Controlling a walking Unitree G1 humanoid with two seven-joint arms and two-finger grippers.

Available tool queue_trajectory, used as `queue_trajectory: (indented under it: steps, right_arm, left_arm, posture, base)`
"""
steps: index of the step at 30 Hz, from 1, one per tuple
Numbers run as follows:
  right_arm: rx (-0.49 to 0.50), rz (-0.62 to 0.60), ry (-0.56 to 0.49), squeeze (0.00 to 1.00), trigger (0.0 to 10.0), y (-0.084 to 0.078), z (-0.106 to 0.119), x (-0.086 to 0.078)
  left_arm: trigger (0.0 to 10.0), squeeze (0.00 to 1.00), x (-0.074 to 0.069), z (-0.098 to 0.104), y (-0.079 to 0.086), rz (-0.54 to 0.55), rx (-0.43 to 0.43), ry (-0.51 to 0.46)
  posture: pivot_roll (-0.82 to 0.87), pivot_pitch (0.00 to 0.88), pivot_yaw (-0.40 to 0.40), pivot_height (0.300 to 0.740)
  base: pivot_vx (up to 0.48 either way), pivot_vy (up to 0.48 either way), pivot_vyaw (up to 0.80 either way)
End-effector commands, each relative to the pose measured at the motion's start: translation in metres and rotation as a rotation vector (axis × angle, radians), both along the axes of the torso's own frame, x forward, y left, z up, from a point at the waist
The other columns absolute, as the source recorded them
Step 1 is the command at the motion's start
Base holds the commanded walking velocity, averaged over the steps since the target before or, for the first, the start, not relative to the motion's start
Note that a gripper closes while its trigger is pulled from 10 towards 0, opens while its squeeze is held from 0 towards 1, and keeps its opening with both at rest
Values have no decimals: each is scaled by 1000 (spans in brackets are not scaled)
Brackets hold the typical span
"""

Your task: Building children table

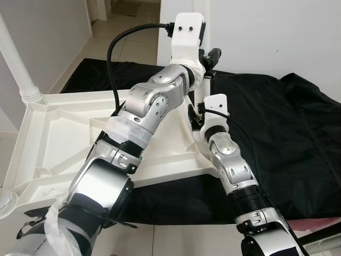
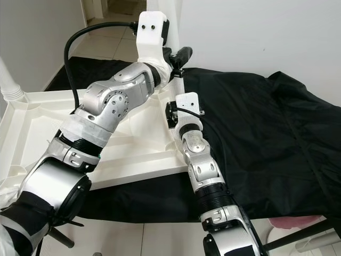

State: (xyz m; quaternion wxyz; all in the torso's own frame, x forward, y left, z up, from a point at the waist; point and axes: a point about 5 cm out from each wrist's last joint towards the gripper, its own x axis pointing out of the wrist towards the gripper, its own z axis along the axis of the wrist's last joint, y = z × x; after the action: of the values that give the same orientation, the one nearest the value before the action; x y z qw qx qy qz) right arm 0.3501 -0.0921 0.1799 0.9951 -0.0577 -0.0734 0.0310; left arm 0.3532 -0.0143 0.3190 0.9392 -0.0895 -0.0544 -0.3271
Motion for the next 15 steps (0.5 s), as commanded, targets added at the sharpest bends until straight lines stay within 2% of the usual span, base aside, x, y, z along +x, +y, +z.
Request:
queue_trajectory:
  steps: [1, 6, 7, 9, 10, 12, 13, 14, 15]
  right_arm:
    - [-5, -19, -13, 0, 10000, -2, 2, 2]
    - [3, -20, -13, 0, 10000, 0, 2, 3]
    - [4, -24, -13, 0, 9647, 1, 2, 3]
    - [3, -29, -16, 0, 9647, 2, 1, 4]
    - [5, -37, -14, 0, 4431, 2, 1, 4]
    - [7, -41, -11, 0, 4431, 1, 1, 5]
    - [12, -49, -3, 0, 2039, 1, 0, 5]
    - [12, -49, -3, 0, 2039, 1, 0, 5]
    - [20, -53, 2, 0, 627, 0, -1, 6]
  left_arm:
    - [10000, 0, -2, 8, -4, 3, -4, -30]
    - [10000, 0, -1, 8, -6, 4, -12, -28]
    - [10000, 0, 0, 10, -7, 11, -16, -34]
    - [10000, 0, 0, 10, -8, 15, -17, -36]
    - [10000, 0, 0, 11, -8, 17, -17, -38]
    - [10000, 0, 0, 11, -8, 18, -17, -39]
    - [10000, 0, 0, 11, -8, 18, -11, -45]
    - [10000, 0, 0, 11, -8, 18, -11, -45]
    - [10000, 0, 0, 11, -8, 22, -5, -52]
  posture:
    - [-7, 0, -54, 740]
    - [-12, 0, -58, 740]
    - [-9, 0, -62, 740]
    - [-9, 0, -62, 740]
    - [-8, 0, -64, 740]
    - [-8, 0, -64, 740]
    - [-6, 0, -65, 740]
    - [-6, 0, -65, 740]
    - [-6, 0, -65, 740]
  base:
    - [0, 0, 0]
    - [0, 0, 0]
    - [0, 0, 0]
    - [0, 0, 0]
    - [0, 0, 0]
    - [0, 0, 0]
    - [0, 0, 0]
    - [0, 0, 0]
    - [0, 0, 0]
